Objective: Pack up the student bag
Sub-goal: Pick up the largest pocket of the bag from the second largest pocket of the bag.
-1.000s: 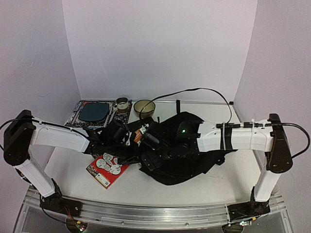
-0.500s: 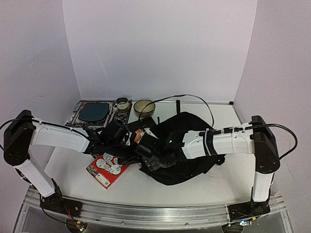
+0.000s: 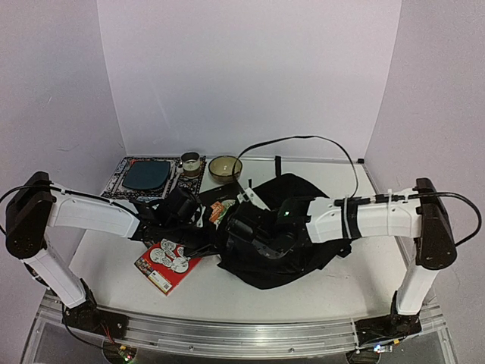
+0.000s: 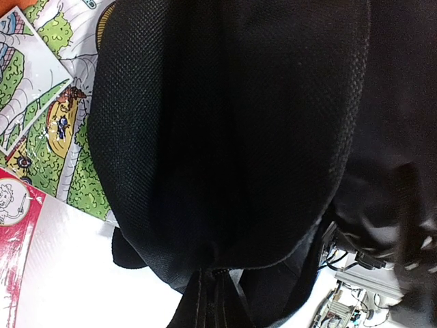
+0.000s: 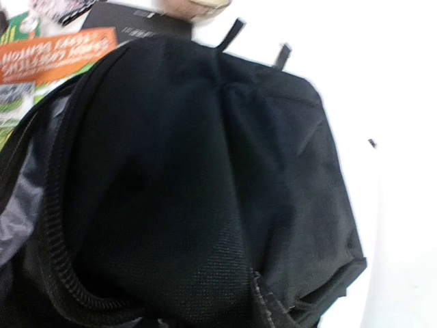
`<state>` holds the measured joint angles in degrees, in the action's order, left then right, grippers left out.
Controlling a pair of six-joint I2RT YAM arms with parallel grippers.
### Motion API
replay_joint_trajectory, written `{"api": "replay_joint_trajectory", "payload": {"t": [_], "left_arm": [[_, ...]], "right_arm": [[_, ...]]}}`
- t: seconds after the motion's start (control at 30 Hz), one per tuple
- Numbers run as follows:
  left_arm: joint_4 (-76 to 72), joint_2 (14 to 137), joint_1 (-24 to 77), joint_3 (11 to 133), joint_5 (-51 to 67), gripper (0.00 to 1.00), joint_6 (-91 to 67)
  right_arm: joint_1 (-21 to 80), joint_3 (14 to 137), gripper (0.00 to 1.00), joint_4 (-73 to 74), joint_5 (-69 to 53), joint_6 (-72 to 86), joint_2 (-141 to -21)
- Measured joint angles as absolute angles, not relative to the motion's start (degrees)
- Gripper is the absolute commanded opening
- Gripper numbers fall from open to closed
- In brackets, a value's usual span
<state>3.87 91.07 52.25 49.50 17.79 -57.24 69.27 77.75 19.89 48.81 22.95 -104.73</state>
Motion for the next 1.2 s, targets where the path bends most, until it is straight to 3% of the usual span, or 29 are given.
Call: {"api": "replay_joint_trajectory", "payload": {"t": [0.17,0.23,0.47,0.73,0.9,1.2], "left_arm": [[4.12,91.04,52.28,49.5,17.12,0.06,-56.79],[4.49,90.94,52.36,49.5,16.29,0.1,-56.33],[8.92,89.21,52.58,50.22,11.85,0.39,-52.68],[20.72,84.99,52.61,56.91,0.61,0.55,-45.62],[28.31,82.98,52.58,58.87,-6.16,0.79,-44.14],[34.11,67.9,45.4,48.64,-7.23,0.91,-52.86]], "right_arm": [[67.31,76.85,0.0,20.97,50.0,20.96,-100.04],[66.12,76.22,0.0,21.32,49.73,20.49,-98.34],[59.67,75.59,0.0,22.42,43.96,18.81,-91.44],[55.44,75.59,0.0,22.84,38.0,17.61,-86.37],[54.56,75.59,0.0,23.01,36.17,17.61,-85.12],[54.51,75.59,0.0,23.09,33.99,17.77,-85.06]]}}
